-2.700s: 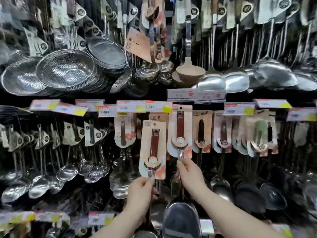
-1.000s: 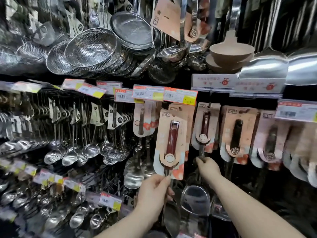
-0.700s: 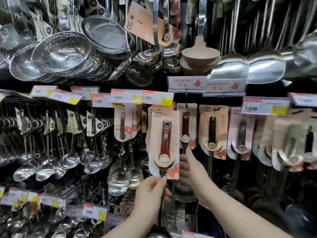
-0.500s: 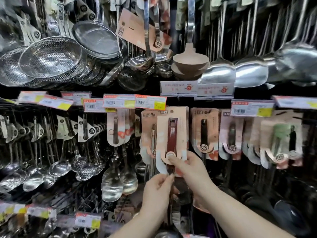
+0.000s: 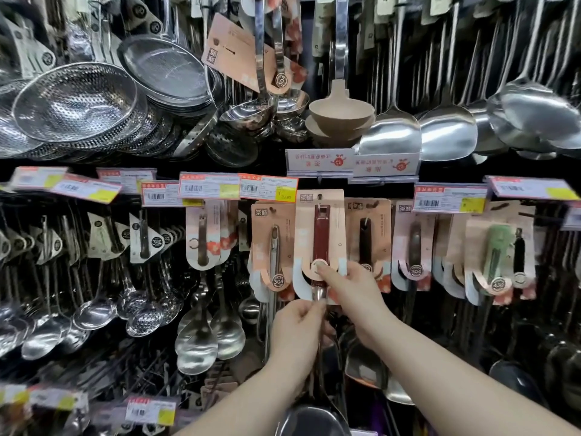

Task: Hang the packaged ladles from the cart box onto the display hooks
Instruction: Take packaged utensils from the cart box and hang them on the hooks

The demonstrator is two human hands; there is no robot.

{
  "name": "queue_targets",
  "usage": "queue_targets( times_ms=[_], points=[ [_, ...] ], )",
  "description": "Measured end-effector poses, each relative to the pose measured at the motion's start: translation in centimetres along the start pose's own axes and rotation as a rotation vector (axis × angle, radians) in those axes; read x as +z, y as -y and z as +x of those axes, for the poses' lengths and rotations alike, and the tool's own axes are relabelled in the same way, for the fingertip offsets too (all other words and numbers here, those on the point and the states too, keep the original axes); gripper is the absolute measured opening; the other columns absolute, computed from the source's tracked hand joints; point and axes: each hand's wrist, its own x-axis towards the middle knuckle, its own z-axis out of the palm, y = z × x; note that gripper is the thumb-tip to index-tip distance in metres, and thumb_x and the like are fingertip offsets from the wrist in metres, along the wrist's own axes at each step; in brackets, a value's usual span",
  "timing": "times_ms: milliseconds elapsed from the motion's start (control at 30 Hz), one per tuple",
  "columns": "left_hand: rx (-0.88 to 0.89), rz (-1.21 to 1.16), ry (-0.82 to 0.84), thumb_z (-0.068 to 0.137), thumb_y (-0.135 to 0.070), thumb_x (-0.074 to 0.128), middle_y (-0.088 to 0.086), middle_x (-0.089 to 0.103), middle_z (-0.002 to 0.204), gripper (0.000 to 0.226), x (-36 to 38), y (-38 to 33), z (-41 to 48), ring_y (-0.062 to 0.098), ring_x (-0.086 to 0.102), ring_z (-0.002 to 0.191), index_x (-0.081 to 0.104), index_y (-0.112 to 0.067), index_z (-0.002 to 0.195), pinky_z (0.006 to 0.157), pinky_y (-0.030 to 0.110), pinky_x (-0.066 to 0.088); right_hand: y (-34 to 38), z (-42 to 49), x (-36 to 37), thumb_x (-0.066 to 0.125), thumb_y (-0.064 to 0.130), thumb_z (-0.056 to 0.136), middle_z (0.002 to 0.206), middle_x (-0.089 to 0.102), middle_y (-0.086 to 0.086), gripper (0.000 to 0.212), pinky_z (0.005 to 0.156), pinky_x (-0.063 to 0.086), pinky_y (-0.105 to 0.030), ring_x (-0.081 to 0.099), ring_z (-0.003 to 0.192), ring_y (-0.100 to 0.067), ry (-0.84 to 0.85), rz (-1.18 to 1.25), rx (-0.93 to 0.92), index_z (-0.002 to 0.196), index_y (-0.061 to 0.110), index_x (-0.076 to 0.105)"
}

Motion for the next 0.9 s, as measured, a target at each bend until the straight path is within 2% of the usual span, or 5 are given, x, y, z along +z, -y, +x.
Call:
queue_targets(
  times_ms=[133, 300, 467, 700, 900],
  points=[
    [-0.022, 0.073, -0.009, 0.089, -0.029, 0.054, 0.002, 0.065, 0.057, 0.026, 0.1, 0.6, 0.7, 0.014, 0.058, 0.048, 0.062, -0.012, 0.071, 0.056, 0.028, 0.049, -1.2, 1.0, 0.2, 0.063, 0.027, 0.086, 0.096, 0.072, -0.005, 0.024, 0.067, 0.05, -0.021, 0.066, 0.085, -0.014, -0.002, 0.028, 0.034, 0.101, 0.007, 0.066],
    [0.007, 0.367, -0.014, 0.088, -0.039, 0.051, 0.004, 0.055, 0.059, 0.041, -0.5, 1.3, 3.0, 0.019, 0.051, 0.058, 0.056, -0.008, 0.062, 0.062, 0.034, 0.043, -3.0, 3.4, 0.6, 0.064, 0.028, 0.085, 0.099, 0.067, -0.005, 0.028, 0.077, 0.049, -0.031, 0.063, 0.091, -0.019, -0.039, -0.053, 0.043, 0.105, 0.01, 0.058],
    [0.029, 0.469, -0.128, 0.083, -0.042, 0.057, -0.007, 0.065, 0.078, 0.016, -1.8, 2.6, 4.1, 0.014, 0.061, 0.079, 0.059, -0.029, 0.073, 0.072, 0.03, 0.047, -5.1, 6.3, 0.5, 0.061, 0.036, 0.085, 0.091, 0.061, -0.006, 0.029, 0.066, 0.043, -0.03, 0.055, 0.077, -0.016, -0.043, -0.178, 0.052, 0.095, 0.009, 0.054],
    [0.036, 0.49, -0.153, 0.084, -0.037, 0.059, -0.009, 0.061, 0.073, 0.015, -3.6, 3.6, 4.6, 0.008, 0.056, 0.074, 0.056, -0.03, 0.07, 0.069, 0.025, 0.044, -7.1, 9.9, 1.1, 0.06, 0.035, 0.086, 0.077, 0.049, 0.007, 0.025, 0.059, 0.033, -0.026, 0.048, 0.074, -0.013, -0.083, -0.26, 0.05, 0.092, 0.015, 0.047],
    [0.024, 0.539, -0.148, 0.085, -0.039, 0.057, -0.01, 0.06, 0.074, 0.018, -4.6, 3.8, 4.7, 0.004, 0.054, 0.072, 0.054, -0.032, 0.069, 0.059, 0.018, 0.037, -7.8, 10.9, 1.0, 0.061, 0.041, 0.085, 0.098, 0.061, -0.001, 0.031, 0.079, 0.041, -0.029, 0.057, 0.092, -0.019, 0.03, -0.199, 0.108, 0.102, 0.018, 0.049]
  ],
)
